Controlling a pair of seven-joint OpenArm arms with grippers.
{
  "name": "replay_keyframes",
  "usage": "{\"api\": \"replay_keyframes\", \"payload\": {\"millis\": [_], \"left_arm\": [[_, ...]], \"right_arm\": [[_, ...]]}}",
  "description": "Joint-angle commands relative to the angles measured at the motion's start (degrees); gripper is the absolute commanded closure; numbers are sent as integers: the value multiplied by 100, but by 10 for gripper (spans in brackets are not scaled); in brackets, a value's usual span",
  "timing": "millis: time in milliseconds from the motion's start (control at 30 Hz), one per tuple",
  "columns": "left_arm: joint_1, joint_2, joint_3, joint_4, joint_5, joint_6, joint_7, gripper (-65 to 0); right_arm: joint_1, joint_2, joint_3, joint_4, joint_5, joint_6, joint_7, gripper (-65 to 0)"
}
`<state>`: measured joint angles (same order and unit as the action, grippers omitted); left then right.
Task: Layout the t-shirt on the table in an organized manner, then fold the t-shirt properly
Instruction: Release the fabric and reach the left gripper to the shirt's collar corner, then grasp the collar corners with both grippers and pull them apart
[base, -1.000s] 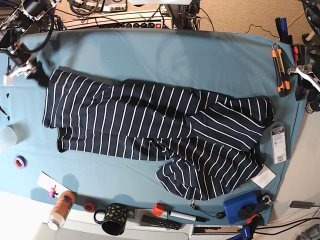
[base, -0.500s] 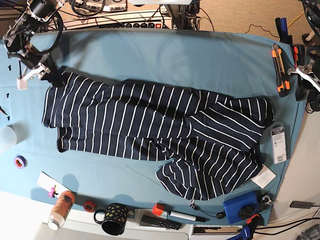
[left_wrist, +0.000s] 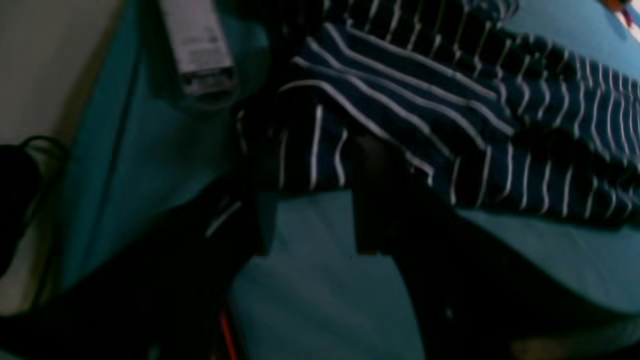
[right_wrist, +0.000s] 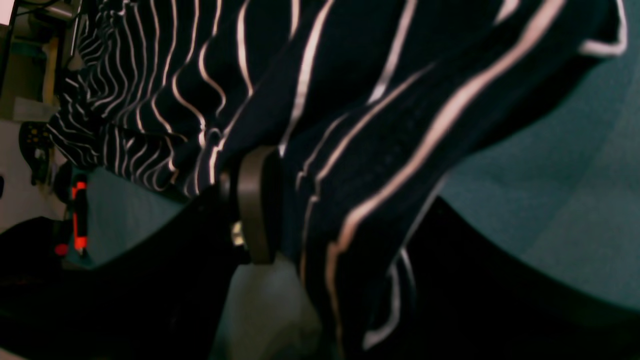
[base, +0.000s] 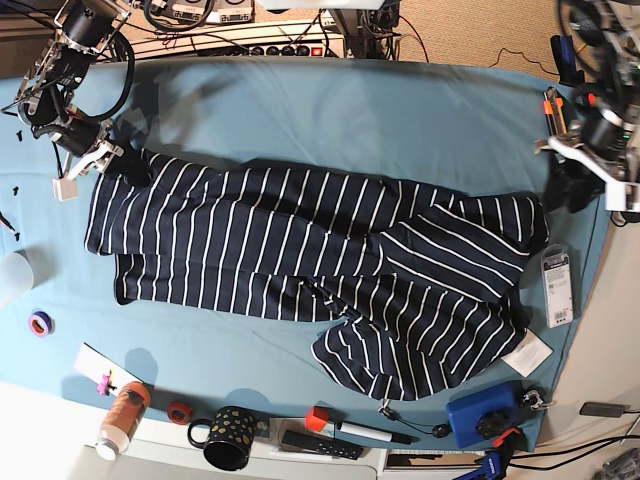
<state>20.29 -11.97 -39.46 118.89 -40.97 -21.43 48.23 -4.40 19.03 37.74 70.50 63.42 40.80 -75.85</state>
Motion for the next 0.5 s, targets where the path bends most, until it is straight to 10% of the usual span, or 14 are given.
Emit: {"api": "replay_keyframes", "payload": {"millis": [0,467], "left_arm": [[-31,-61,87,37,149,-17,-243,-245],[-1215,-59,1078,-1987,1915,2,-382,-246]], "right_arm": [[-4,81,-13,0,-457,-80,-267,-276],[-4,83,-13,0,-503,-80,-385,-276]]}}
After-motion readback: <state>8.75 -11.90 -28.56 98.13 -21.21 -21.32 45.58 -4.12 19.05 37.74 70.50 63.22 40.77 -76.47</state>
